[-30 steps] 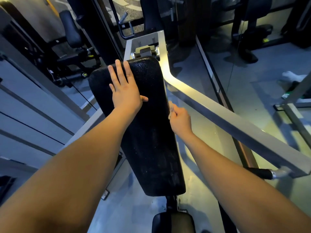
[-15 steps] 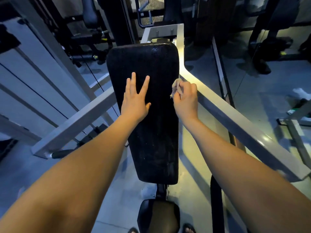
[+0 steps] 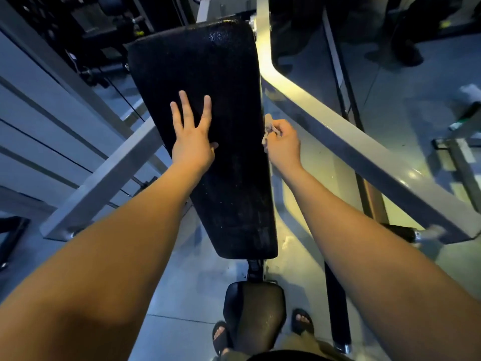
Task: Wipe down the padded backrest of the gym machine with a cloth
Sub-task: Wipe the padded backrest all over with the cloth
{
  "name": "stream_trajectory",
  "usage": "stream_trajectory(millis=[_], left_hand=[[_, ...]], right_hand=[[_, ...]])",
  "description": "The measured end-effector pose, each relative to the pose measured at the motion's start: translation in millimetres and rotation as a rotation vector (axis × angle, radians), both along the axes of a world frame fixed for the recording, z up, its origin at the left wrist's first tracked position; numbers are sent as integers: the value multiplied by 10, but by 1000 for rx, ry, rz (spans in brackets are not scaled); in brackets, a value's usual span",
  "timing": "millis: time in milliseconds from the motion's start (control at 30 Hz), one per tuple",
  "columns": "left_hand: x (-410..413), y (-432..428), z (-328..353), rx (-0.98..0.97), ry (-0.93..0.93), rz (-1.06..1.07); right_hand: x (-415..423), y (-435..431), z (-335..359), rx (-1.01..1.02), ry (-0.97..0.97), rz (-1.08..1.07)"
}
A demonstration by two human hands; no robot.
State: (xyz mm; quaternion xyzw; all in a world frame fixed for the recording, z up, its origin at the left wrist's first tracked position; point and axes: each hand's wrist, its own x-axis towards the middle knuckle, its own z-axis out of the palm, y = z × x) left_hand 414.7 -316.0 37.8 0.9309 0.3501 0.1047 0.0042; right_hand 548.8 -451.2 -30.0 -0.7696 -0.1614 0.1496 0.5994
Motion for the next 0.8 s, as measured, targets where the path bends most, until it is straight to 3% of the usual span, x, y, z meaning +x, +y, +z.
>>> stream_trajectory(millis=[133,200,333,433,533,700,800], left_hand=[[-2,11,-27,11,-15,-2],[3,3,-37,17,-13,1],[2,3,-32,23,-21,-8],[-13,2,-21,12,-8,-10],[-13,16,-9,13,-7,-7],[-1,10,-41,42,-5,2],[-19,19,-35,34,-8,-1]], right_hand=[[-180,-112,-458,-138,157,8],[-109,-45,-342,-112,165,-11],[-109,74,115,40,-111,-77],[-345,-81,10,-50,-350,-26],[-491,-306,-294,-146,-447,103],[-238,-97,137,-58,-747,60],[-225,31,85,-220,-842,158]])
